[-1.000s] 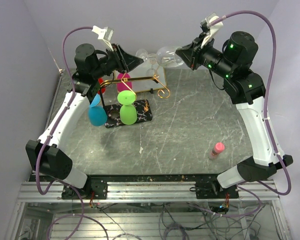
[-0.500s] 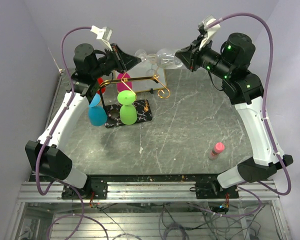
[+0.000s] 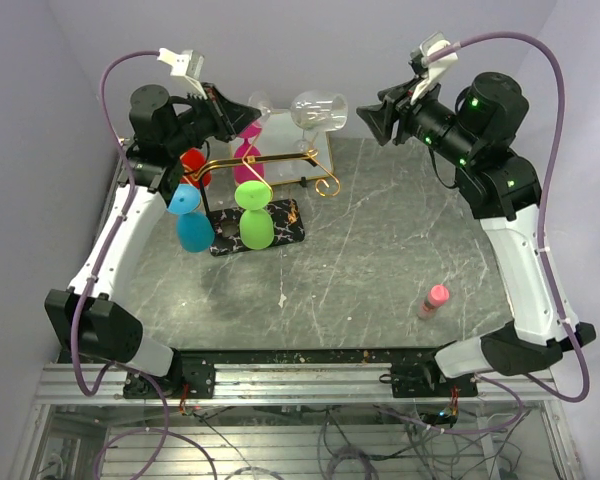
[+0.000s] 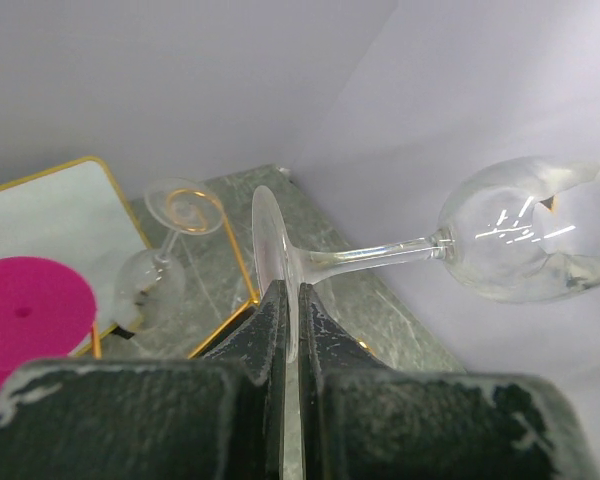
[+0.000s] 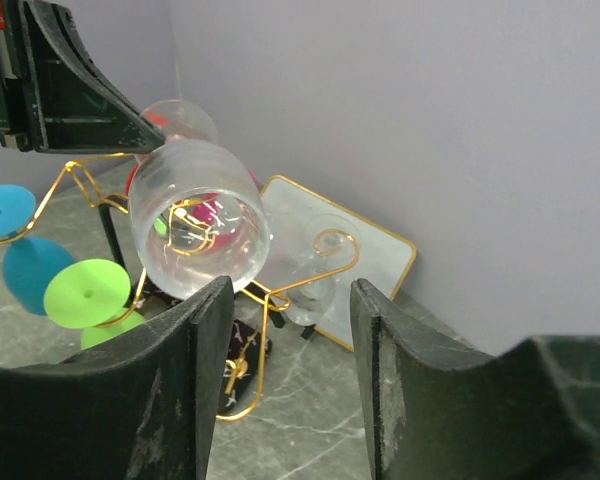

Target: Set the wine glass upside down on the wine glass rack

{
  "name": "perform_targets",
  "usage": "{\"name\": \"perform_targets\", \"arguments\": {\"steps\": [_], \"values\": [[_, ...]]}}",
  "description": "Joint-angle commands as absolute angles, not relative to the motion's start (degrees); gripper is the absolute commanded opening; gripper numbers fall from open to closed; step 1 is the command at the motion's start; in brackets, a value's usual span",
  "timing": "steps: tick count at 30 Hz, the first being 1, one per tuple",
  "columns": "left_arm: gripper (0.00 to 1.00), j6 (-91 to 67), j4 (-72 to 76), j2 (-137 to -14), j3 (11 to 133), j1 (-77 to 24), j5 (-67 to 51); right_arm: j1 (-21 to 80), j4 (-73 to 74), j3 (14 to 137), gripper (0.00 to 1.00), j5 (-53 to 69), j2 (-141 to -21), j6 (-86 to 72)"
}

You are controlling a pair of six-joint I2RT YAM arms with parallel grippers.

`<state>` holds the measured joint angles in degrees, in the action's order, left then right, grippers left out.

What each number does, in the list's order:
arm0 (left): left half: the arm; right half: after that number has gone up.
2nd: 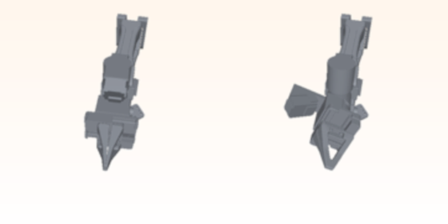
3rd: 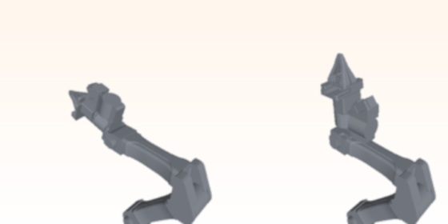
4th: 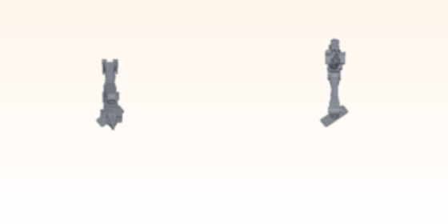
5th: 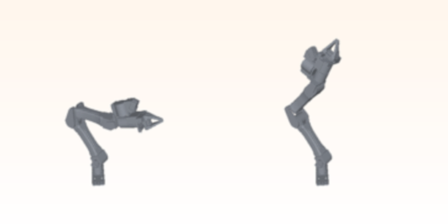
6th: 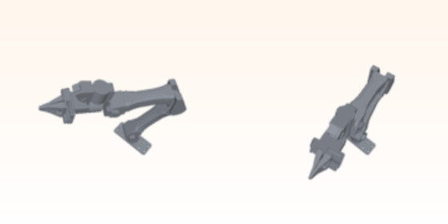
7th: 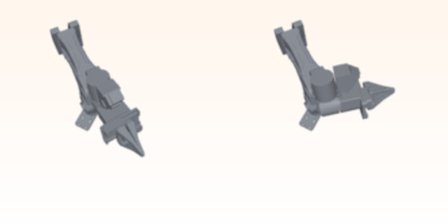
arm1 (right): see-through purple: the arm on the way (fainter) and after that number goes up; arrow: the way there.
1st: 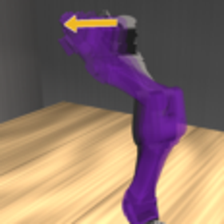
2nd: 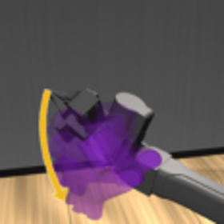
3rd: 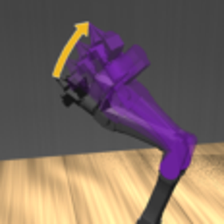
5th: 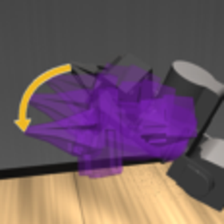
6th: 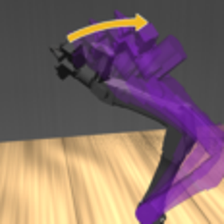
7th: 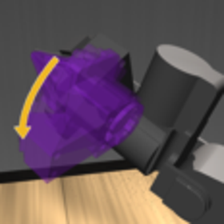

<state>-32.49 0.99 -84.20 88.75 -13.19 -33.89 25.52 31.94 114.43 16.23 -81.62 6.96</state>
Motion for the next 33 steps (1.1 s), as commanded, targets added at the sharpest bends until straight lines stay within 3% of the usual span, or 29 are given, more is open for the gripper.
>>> {"name": "perform_targets", "arguments": {"steps": [1,8,13,17,21,22,23,25,33], "values": [[0.07,-27.8,-0.3,-81.3,91.5,-12.4,-29.8,25.1,31.5,113.8,0.51,13.0,-79.5,9.5],[0.07,-14.4,-9.4,-80.3,95.9,-13.1,-25.0,21.7,30.1,108.0,0.55,3.0,-77.0,11.5],[0.07,0.3,-17.9,-79.3,99.5,-18.2,-21.5,12.3,29.9,102.2,0.60,6.0,-76.2,10.0],[0.07,12.1,-25.9,-79.3,102.8,-25.3,-17.3,7.6,28.8,95.9,0.71,6.6,-75.8,9.9],[0.07,20.6,-32.6,-79.1,105.3,-29.5,-17.2,2.4,25.3,88.4,0.75,8.5,-75.3,9.8],[0.07,23.2,-34.6,-79.0,105.9,-31.0,-16.3,0.9,24.8,86.9,0.79,9.8,-75.5,9.7],[0.07,26.0,-36.5,-78.9,106.2,-32.7,-15.3,-0.4,24.4,84.9,0.90,11.1,-75.8,9.6],[0.07,30.8,-39.8,-78.8,106.4,-36.6,-12.9,-3.0,23.8,82.5,0.98,13.6,-76.3,9.5],[0.07,38.7,-41.6,-79.2,103.7,-44.4,-4.7,-6.6,19.0,72.1,1.00,20.0,-75.0,9.8]]}}
